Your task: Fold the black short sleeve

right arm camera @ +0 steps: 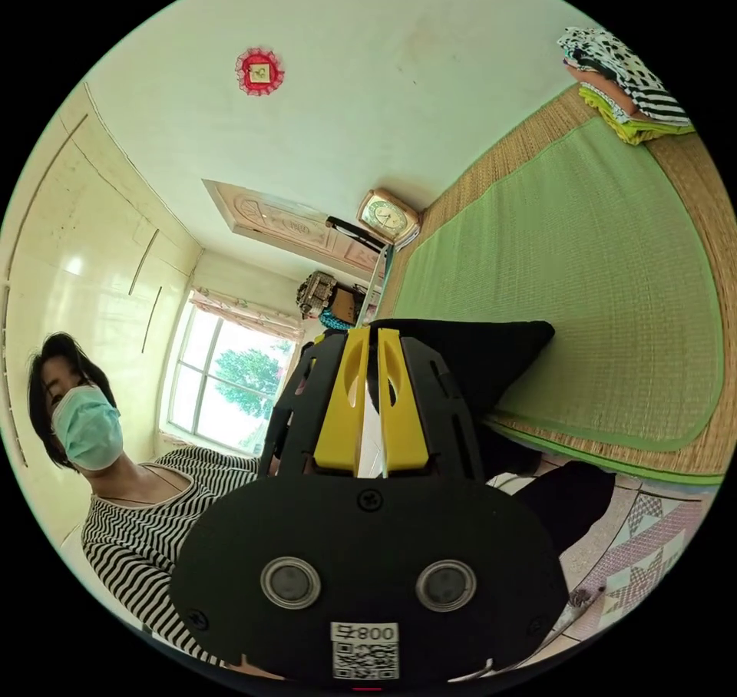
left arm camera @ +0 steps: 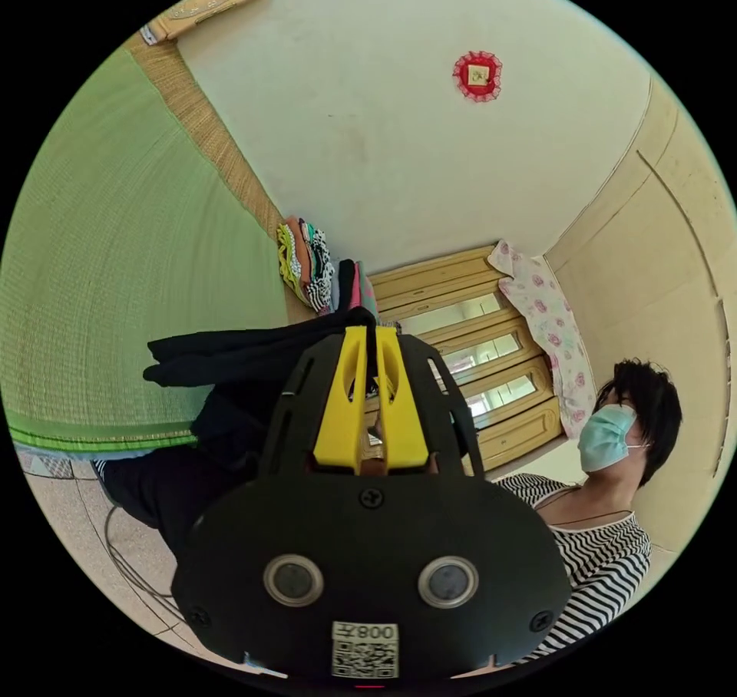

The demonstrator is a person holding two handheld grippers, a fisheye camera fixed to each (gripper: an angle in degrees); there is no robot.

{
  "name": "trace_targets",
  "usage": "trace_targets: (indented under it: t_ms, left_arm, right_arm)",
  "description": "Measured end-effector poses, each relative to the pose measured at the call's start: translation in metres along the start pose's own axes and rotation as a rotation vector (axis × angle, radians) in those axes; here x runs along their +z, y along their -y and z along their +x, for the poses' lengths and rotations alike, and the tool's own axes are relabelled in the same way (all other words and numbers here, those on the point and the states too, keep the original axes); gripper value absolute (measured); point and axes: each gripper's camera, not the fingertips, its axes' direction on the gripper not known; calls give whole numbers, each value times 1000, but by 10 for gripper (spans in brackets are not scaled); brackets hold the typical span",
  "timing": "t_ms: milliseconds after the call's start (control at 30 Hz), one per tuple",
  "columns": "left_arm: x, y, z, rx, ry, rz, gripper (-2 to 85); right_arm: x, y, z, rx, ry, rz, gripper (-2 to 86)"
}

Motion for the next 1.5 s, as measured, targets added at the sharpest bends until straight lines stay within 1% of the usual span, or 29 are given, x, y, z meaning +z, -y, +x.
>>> trace_targets:
  t_ms: [267, 333, 400, 467, 567, 767, 933, 1200, 1233, 1300, 1367, 1433, 1500]
  left_arm:
    - [121, 51, -45, 29, -22, -103, 19]
    - [139, 56, -57, 42, -40, -122, 19]
    - [150, 55, -71, 52, -15, -144, 19]
    - [159, 50, -105, 10, -14, -166, 19]
    - [159, 46, -156, -83, -55, -134, 19]
    - [149, 60, -231, -148, -92, -68, 19]
    - [126, 80, -271, -137, -147, -18, 19]
    - [93, 113, -355, -116, -149, 105, 20]
    - [92, 112, -370, -110, -121, 106, 20]
    - [98, 109, -398, -139, -80, 48, 20]
    - [101, 100, -445, -227, -114, 52, 20]
    - [104, 94, -475, -280, -154, 66, 20]
    - [113, 95, -498, -299, -149, 34, 21]
  right_arm:
    - [-63, 8, -45, -7, -80, 133, 18]
    - [-72, 10, -60, -25, -107, 155, 17]
    - [-81, 12, -76, -34, -112, 187, 18]
    - [-82, 16, -88, -43, -114, 198, 18]
    - [-72, 25, -109, -60, -128, 171, 17]
    - [-41, 39, -144, -63, -125, 126, 17]
    - [-21, 46, -184, -102, -102, 97, 16]
    - [20, 72, -233, -85, -98, 29, 16]
    - [23, 75, -236, -84, -106, 22, 16]
    - [33, 84, -249, -79, -133, -9, 16]
    - [38, 91, -259, -83, -152, -27, 16]
    - [43, 98, -268, -87, -162, -40, 16]
    - [44, 110, -277, -91, -186, -51, 15]
